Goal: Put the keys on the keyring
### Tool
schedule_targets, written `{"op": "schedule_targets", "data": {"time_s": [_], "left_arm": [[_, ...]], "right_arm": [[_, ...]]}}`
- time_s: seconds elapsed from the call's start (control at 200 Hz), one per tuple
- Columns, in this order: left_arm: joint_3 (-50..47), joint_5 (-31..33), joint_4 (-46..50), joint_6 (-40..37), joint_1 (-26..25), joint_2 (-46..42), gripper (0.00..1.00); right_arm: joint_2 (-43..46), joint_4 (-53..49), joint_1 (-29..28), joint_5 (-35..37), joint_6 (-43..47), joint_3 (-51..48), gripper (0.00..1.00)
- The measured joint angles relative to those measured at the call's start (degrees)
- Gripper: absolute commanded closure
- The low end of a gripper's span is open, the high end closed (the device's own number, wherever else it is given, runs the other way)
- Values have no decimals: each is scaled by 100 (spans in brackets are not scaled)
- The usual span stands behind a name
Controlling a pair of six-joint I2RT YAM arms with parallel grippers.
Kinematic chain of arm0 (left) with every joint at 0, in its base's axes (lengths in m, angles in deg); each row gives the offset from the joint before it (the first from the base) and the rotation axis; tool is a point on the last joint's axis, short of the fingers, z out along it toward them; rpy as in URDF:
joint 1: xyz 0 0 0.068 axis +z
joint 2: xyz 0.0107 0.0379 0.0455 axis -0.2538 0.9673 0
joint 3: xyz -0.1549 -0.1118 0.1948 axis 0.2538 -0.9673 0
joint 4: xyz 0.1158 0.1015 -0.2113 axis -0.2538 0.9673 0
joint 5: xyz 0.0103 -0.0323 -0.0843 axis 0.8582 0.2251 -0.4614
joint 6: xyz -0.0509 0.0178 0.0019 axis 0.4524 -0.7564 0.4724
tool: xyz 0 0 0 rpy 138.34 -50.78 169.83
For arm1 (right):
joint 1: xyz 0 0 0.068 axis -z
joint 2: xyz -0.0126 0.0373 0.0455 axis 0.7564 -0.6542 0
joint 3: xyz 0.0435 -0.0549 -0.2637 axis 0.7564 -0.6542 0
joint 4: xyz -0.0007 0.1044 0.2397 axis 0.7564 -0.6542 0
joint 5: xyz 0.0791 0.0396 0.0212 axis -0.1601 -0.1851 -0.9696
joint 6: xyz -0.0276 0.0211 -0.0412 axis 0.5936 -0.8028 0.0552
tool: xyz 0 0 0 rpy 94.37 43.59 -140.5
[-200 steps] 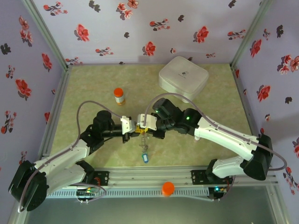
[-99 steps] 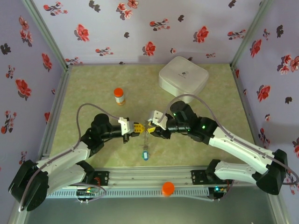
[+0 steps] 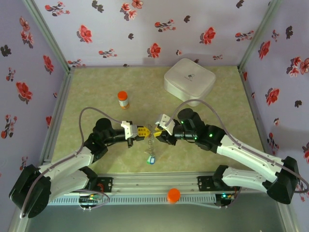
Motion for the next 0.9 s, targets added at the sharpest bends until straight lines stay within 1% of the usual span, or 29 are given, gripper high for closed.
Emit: {"op": "schedule_targets", "data": {"time_s": [0.255, 0.31, 0.375, 0.475, 0.63, 0.9], "left_arm": [[0, -11, -17, 0, 0, 4, 100], [0, -11, -15, 0, 0, 4, 100], [0, -11, -17, 0, 0, 4, 100], [0, -17, -15, -2, 0, 4, 100], [0, -20, -15, -2, 0, 4, 100], [-7, -28, -4, 2, 2, 4, 100]], "right_arm": [[20, -2, 0, -50, -216, 0, 79], [-4, 2, 0, -98, -251, 0, 81], [-57, 0, 0, -142, -291, 0, 87], [-120, 7, 0, -181, -396, 0, 93], [-129, 4, 28, -267, -452, 0, 100], [-310, -13, 72, -304, -531, 57, 100]]}}
